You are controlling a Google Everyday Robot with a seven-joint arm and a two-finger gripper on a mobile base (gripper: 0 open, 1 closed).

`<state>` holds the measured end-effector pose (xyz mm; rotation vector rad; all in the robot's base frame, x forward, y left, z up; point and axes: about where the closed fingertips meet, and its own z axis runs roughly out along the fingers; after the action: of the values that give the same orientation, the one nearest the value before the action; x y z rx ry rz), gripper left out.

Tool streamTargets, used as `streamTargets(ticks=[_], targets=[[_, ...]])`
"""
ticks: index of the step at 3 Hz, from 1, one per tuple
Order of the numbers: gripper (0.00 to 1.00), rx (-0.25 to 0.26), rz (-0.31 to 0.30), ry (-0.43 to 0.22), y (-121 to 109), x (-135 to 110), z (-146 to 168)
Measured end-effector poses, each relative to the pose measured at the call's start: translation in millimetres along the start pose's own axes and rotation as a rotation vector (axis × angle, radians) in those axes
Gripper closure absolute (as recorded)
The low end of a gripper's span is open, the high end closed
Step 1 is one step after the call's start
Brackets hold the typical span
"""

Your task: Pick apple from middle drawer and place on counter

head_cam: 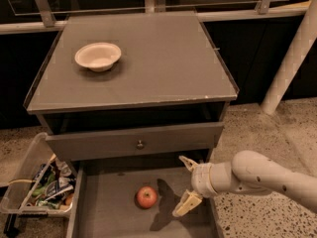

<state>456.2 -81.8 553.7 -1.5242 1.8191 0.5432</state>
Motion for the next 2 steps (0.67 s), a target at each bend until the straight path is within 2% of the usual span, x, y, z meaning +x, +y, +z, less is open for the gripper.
streamTargets(ticks=[1, 2], targets=[[0.0, 0.004, -0.001, 0.005, 2, 0, 4], [0.0, -0.01, 0.043, -0.012, 5, 10, 32]])
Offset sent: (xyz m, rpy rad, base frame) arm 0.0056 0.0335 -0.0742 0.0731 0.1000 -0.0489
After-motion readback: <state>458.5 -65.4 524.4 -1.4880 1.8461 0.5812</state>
